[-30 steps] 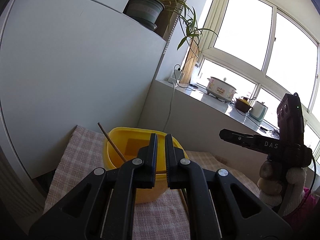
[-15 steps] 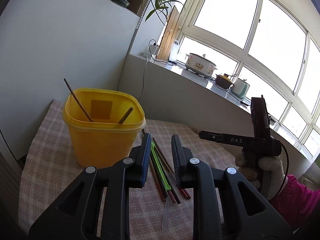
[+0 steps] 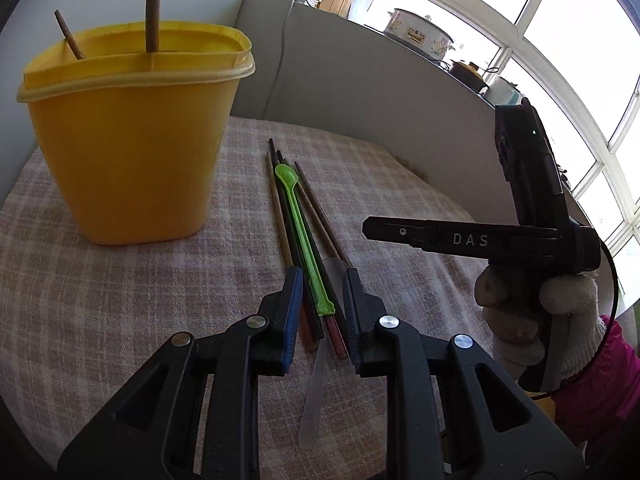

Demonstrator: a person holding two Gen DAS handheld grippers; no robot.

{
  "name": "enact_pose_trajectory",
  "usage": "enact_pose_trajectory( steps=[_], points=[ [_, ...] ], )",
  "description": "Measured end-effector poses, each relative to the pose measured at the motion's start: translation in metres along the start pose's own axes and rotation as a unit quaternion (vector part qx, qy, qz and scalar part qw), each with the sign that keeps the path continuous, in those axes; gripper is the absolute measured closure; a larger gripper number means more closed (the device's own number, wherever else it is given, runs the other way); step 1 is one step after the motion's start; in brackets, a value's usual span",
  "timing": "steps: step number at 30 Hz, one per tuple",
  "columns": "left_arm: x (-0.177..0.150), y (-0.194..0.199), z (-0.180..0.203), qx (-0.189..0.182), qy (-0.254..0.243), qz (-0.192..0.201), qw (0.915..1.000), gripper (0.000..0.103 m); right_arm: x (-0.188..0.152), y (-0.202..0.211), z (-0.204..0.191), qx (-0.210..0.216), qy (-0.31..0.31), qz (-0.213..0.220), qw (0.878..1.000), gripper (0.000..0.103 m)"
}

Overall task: Organize utensils
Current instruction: 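Move the right tool back to the utensils and close on the green spoon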

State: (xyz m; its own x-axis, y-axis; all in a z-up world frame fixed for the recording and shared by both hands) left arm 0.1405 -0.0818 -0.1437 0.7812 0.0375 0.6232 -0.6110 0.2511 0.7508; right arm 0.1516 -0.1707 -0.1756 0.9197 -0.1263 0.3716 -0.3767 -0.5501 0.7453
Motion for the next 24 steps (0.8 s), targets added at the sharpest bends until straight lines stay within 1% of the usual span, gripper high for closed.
enact_pose_trajectory(
  steps=[4, 8, 14, 17, 19, 20, 21, 22, 24],
  points=[
    [-0.003, -0.023, 0.008, -0.006, 0.001, -0.03, 0.9995, 0.084, -0.002, -0.01, 0.004, 0.002, -0.008, -0.017, 1.0, 0.075],
    [-0.002, -0.043, 0.011, 0.002, 0.004, -0.053, 0.9986, 0.084, -0.003, -0.016, 0.009, 0.002, -0.013, -0.025, 1.0, 0.075],
    [-0.003, -0.063, 0.009, 0.029, 0.003, -0.063, 0.9976, 0.084, 0.002, -0.027, 0.01, 0.002, -0.016, -0.03, 0.999, 0.075],
    [0.0, -0.067, 0.009, 0.04, -0.002, -0.058, 0.9975, 0.084, 0.005, -0.032, 0.01, 0.002, -0.016, -0.034, 0.999, 0.075],
    [0.001, -0.07, 0.006, 0.042, 0.003, -0.057, 0.9975, 0.084, 0.007, -0.036, 0.008, 0.002, -0.013, -0.038, 0.999, 0.075],
    [0.001, -0.07, 0.005, 0.039, 0.007, -0.056, 0.9976, 0.087, 0.008, -0.039, 0.006, 0.001, -0.011, -0.039, 0.999, 0.075],
    [0.002, -0.069, 0.004, 0.037, 0.011, -0.054, 0.9978, 0.094, 0.008, -0.041, 0.004, 0.001, -0.01, -0.041, 0.999, 0.075],
    [0.002, -0.069, 0.003, 0.038, 0.011, -0.053, 0.9978, 0.097, 0.009, -0.043, 0.003, 0.001, -0.009, -0.043, 0.999, 0.075],
    [0.002, -0.071, 0.003, 0.036, 0.014, -0.052, 0.9979, 0.097, 0.009, -0.047, 0.0, 0.001, -0.006, -0.047, 0.999, 0.076]
  ],
)
Point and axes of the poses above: each gripper's, at about its wrist camera, not at the fingertips, and y roughly against the way its jaws point, z to its right, x to its top, the point moved 7 cm from there along -y, roughly the way its jaws point, and after that the axes turned 13 degrees about x, right-handed, at the moved point
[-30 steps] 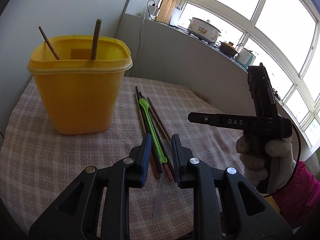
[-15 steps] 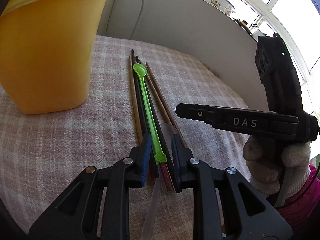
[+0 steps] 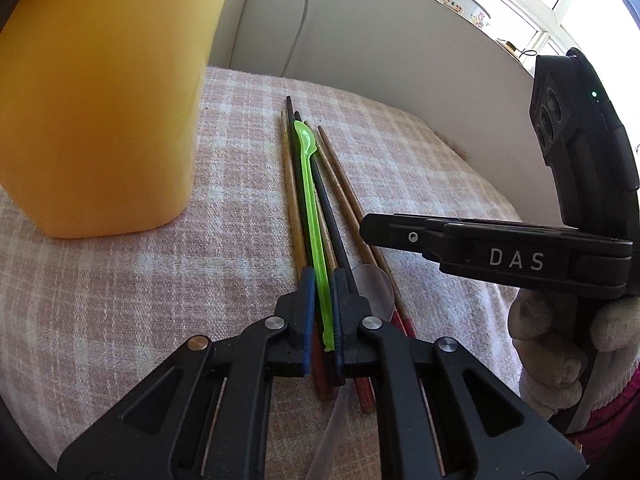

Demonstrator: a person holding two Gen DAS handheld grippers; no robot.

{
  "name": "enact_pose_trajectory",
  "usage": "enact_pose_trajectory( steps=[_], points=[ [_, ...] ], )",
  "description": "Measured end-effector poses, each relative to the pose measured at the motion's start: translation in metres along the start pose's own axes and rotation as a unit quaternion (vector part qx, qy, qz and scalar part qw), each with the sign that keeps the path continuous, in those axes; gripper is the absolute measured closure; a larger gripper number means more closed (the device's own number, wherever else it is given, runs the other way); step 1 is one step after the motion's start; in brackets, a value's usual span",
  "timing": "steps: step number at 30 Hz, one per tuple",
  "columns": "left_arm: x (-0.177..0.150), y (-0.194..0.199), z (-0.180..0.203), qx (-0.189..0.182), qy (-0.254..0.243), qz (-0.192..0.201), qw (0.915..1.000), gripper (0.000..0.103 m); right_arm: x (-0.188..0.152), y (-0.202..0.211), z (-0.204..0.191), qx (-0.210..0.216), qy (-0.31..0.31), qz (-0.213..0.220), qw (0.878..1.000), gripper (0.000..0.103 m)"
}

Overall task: Organize utensils
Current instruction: 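Move the right tool back to the utensils and close on the green spoon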

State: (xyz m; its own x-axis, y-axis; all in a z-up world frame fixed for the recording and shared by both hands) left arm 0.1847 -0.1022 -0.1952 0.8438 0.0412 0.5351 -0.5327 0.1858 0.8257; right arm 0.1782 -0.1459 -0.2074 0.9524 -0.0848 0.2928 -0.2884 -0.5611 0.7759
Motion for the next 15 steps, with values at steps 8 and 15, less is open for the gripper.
enact_pose_trajectory(
  steps=[8, 15],
  points=[
    [-0.004, 0.004, -0.005, -0.011, 0.007, 0.001, 0.9999, 0.098, 0.0, -0.019, -0.007, -0.013, -0.001, -0.015, 1.0, 0.088],
    [-0.008, 0.006, -0.01, -0.017, 0.013, 0.0, 0.9998, 0.099, 0.001, -0.014, -0.006, -0.001, -0.016, -0.009, 1.0, 0.097]
  ],
)
Point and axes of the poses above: each gripper's, at about its wrist camera, not at the fingertips, and y roughly against the way its jaws point, z to its right, x to its top, the point moved 7 cm from there along -y, roughly the way its jaws point, and after that the axes turned 13 degrees about x, right-handed, at the moved point
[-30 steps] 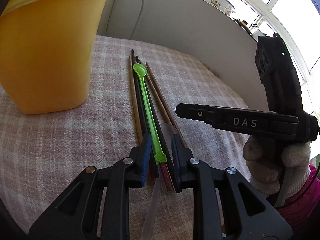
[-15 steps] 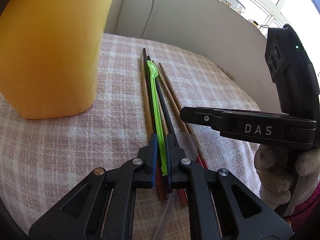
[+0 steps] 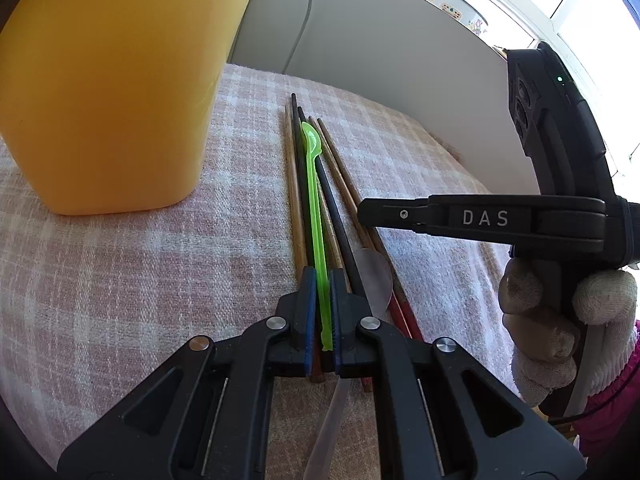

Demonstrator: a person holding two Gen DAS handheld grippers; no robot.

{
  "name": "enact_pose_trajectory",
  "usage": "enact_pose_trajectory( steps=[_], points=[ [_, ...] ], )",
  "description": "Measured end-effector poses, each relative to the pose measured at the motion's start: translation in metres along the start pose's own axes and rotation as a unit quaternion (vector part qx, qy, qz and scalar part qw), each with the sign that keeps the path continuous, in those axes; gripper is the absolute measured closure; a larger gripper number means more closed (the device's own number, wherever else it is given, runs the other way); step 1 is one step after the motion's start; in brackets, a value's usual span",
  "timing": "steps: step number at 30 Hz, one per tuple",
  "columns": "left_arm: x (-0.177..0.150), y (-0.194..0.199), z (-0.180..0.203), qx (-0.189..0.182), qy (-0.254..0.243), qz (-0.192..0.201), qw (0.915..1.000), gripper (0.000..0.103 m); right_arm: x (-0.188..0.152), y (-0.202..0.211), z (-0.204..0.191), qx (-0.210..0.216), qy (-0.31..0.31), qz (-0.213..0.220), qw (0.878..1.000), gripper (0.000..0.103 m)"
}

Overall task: Organize utensils
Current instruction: 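Move the right tool back to the utensils and close on the green spoon, then lift the green spoon with the right tool toward the yellow container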

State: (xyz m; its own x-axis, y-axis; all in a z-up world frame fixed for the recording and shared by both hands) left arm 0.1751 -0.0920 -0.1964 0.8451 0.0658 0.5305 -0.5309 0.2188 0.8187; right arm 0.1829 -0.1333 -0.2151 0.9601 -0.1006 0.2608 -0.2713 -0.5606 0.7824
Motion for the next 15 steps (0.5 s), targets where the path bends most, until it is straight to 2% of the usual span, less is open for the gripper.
enact_pose_trajectory(
  steps=[1, 9, 11, 15],
  points=[
    [-0.001, 0.0, -0.001, 0.001, -0.001, -0.001, 1.0, 0.103, 0.001, 0.003, 0.004, 0.004, -0.004, 0.0, 1.0, 0.099],
    [-0.008, 0.007, -0.01, 0.011, -0.016, 0.0, 0.9998, 0.103, -0.005, 0.009, 0.016, -0.006, 0.001, -0.011, 1.0, 0.098],
    [-0.012, 0.009, -0.012, 0.005, -0.012, -0.002, 0.9999, 0.103, -0.001, 0.004, 0.018, -0.004, 0.002, -0.026, 1.0, 0.097],
    [-0.016, 0.013, -0.017, -0.003, -0.004, -0.007, 1.0, 0.103, 0.0, 0.001, 0.013, -0.007, 0.007, -0.022, 1.0, 0.097]
  ],
)
Point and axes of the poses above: each gripper's, at about its wrist camera, not at the fingertips, and y roughly against the way its jaws point, z to its right, x to its top, the point moved 7 cm from there along -y, roughly the way its jaws point, and after that the axes turned 13 degrees about x, right-handed, at the moved point
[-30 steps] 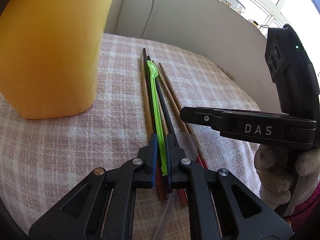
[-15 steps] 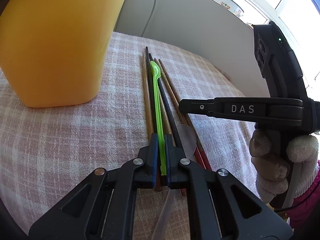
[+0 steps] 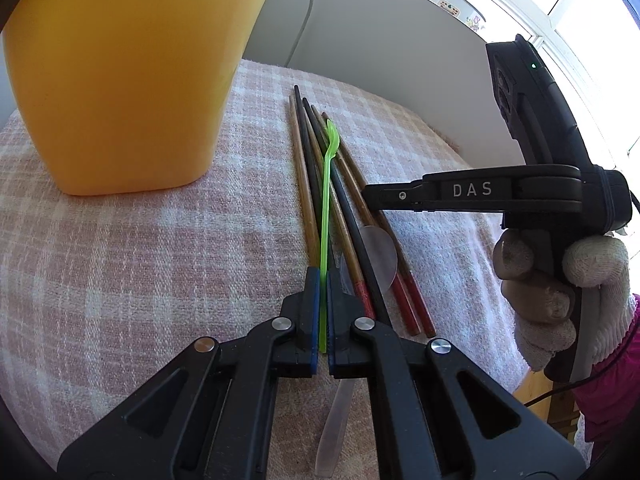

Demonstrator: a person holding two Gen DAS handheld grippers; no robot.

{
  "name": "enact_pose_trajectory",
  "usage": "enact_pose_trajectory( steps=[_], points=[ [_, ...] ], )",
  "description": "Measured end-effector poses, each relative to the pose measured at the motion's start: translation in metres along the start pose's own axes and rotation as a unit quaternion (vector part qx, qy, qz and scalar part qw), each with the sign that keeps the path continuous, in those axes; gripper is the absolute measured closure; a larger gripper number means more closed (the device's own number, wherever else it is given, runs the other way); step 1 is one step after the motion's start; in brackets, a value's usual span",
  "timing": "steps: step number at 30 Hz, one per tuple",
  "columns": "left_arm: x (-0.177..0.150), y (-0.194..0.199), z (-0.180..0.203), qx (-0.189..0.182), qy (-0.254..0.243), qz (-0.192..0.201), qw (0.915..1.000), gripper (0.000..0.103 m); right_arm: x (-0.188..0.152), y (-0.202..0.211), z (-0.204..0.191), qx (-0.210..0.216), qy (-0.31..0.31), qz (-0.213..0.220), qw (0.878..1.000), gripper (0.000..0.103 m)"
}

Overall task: Organize utensils
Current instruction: 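Lift the green spoon with the right tool toward the yellow container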

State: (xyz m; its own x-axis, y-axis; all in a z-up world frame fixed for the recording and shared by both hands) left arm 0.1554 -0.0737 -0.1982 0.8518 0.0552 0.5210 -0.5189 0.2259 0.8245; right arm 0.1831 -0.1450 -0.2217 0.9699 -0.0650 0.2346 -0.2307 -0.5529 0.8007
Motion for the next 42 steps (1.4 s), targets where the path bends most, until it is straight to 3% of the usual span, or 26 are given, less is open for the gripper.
enact_pose_trajectory(
  steps=[8, 11, 24, 29, 34, 42],
  points=[
    [-0.025, 0.018, -0.014, 0.011, -0.046, -0.033, 0.9983, 0.103, -0.017, 0.003, -0.002, 0.0, 0.004, 0.004, 1.0, 0.098],
    [-0.026, 0.022, -0.017, 0.026, -0.064, -0.043, 0.9966, 0.097, -0.022, 0.004, 0.0, -0.001, 0.006, 0.002, 1.0, 0.098],
    [0.013, 0.001, -0.011, 0.077, -0.116, -0.034, 0.9897, 0.093, -0.014, -0.001, -0.006, -0.01, 0.012, -0.022, 1.0, 0.097],
    [0.008, 0.008, -0.006, 0.085, -0.145, -0.021, 0.9856, 0.095, 0.001, -0.008, -0.006, -0.005, 0.014, -0.042, 0.999, 0.097],
    [0.001, 0.015, -0.007, 0.06, -0.109, -0.021, 0.992, 0.098, 0.007, -0.007, -0.007, -0.005, 0.015, -0.032, 0.999, 0.098],
    [-0.006, 0.054, -0.013, 0.001, -0.069, 0.004, 0.9976, 0.098, -0.003, 0.023, -0.004, 0.027, -0.004, 0.021, 0.999, 0.098]
  ],
)
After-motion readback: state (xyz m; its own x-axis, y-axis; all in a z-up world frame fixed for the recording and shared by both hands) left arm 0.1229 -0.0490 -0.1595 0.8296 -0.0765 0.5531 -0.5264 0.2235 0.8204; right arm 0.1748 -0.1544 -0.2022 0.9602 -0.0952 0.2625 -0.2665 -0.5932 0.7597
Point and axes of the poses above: each gripper's, at about its wrist camera, not at the fingertips, and y roughly against the way its jaws point, z to its right, x to its top, the point moved 7 cm from there along -y, roughly the way its jaws point, and after that the axes turned 13 degrees about x, right-handed, at the moved point
